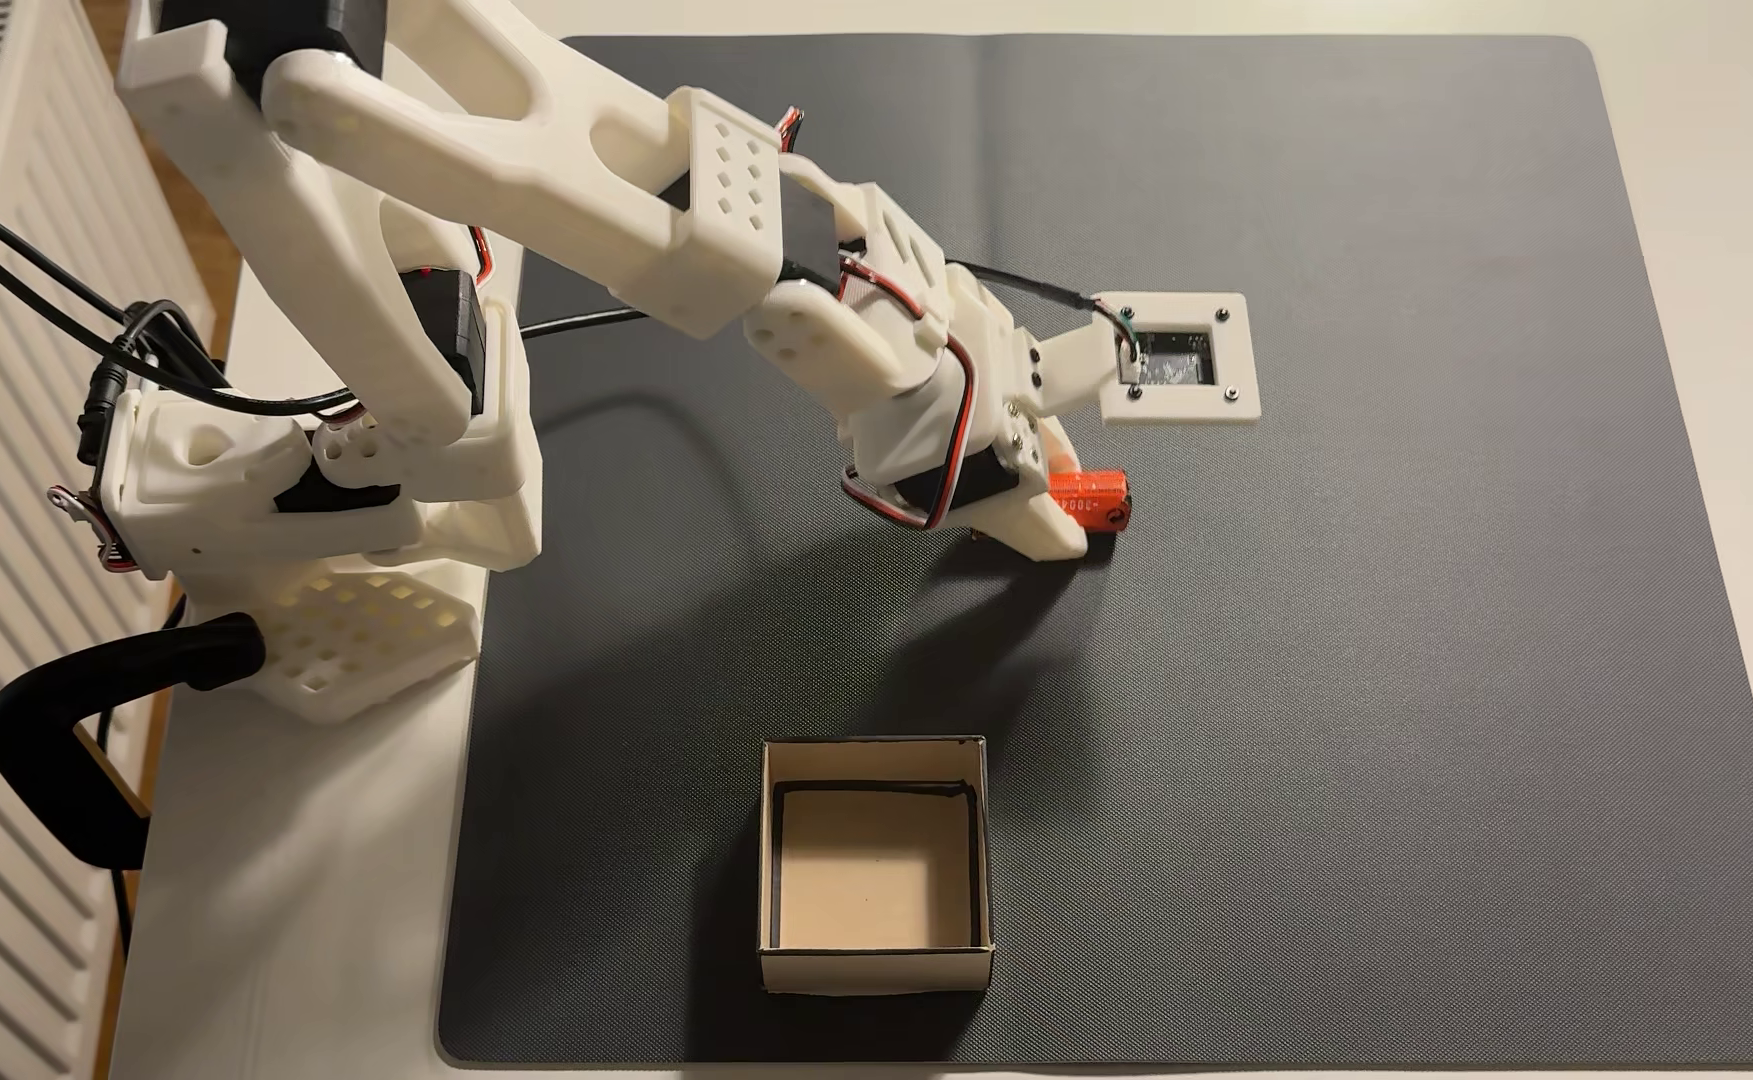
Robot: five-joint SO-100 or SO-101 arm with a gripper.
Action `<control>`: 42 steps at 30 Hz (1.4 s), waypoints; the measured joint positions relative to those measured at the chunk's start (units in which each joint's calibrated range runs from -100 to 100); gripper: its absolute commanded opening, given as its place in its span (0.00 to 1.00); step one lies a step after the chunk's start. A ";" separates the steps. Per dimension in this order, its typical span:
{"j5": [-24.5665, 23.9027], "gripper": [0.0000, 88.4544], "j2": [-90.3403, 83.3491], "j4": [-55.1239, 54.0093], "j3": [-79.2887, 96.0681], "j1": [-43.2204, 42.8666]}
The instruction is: Pick the red object and place it in the box
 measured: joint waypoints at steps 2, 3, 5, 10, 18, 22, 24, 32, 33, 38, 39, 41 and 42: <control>0.00 0.01 -2.67 4.52 -2.28 0.45; 0.00 0.01 -4.14 6.96 -3.47 0.59; 0.00 0.01 -7.93 11.91 -5.66 0.82; 0.00 0.01 -19.06 22.61 -9.95 2.23; 3.83 0.01 -34.24 35.30 -10.40 11.73; 4.64 0.01 -37.43 37.39 -8.94 16.93; 4.75 0.01 -38.38 37.48 -7.12 19.82; 4.53 0.01 -40.19 37.48 0.91 27.32; 4.96 0.01 -40.19 37.13 1.82 27.47; 4.80 0.01 -40.19 32.26 7.12 29.77; 4.70 0.01 -40.19 31.30 7.76 29.84; 4.86 0.01 -40.19 29.48 9.03 30.22; 4.86 0.01 -40.19 28.70 9.49 30.66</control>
